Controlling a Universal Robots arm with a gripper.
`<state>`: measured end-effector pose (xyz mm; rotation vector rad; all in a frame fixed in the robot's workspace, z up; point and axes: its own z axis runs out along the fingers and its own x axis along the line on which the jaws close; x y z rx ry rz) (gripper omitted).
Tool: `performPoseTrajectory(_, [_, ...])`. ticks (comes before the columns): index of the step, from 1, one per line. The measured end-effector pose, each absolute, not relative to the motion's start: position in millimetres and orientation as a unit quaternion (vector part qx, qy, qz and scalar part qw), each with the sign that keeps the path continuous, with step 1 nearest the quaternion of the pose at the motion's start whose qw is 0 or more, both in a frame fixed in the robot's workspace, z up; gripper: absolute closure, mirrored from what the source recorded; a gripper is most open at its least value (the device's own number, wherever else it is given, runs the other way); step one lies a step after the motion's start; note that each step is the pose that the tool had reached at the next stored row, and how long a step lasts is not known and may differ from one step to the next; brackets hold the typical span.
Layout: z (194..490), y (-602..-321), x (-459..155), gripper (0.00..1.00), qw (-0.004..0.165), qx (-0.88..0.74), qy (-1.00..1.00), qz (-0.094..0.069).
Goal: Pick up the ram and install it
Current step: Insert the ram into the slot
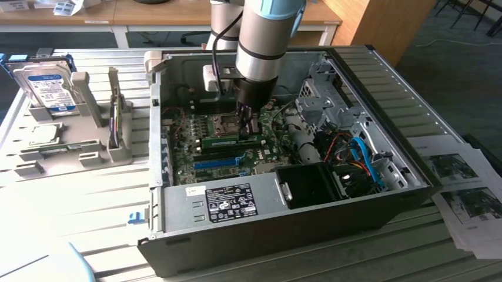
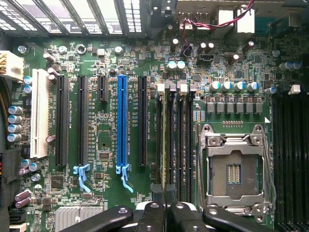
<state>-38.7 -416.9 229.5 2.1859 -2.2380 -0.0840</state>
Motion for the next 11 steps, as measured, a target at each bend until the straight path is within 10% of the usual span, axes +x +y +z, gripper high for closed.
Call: performPoseTrajectory(11, [231.7, -416.9, -38.7, 0.89, 0.006, 0.698, -0.715, -0.027])
